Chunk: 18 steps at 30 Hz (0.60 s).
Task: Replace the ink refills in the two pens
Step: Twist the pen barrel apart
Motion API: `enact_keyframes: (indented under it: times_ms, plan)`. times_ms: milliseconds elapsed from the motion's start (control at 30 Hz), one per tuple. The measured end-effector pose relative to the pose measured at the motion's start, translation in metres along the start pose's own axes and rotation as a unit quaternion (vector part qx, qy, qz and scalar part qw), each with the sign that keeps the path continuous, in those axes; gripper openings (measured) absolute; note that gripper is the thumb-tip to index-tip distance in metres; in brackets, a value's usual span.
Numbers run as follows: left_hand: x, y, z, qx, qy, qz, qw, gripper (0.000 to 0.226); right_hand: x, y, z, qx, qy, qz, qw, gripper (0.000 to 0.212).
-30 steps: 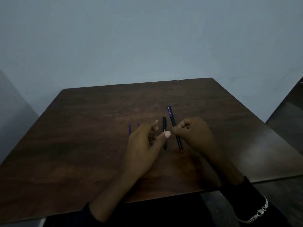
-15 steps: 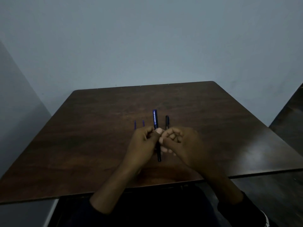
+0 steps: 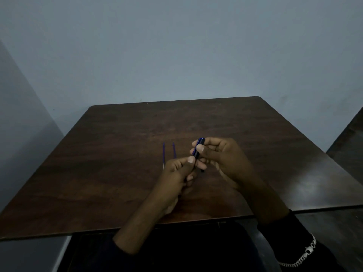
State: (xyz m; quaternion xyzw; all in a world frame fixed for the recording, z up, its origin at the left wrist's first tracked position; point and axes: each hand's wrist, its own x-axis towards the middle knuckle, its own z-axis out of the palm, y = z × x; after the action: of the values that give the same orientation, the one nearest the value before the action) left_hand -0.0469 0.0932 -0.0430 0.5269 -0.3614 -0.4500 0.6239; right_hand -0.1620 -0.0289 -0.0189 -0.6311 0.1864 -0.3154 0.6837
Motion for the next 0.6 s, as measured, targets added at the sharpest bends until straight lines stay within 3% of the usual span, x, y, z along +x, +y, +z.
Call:
enact_keyframes:
  times_ms: [600]
  plan:
    - [0.013, 0.014, 0.001, 0.015, -0.013, 0.025, 0.999, 0.042, 0.008, -0.007, 0.003, -0.035, 0.056, -0.055, 0.996, 0.013]
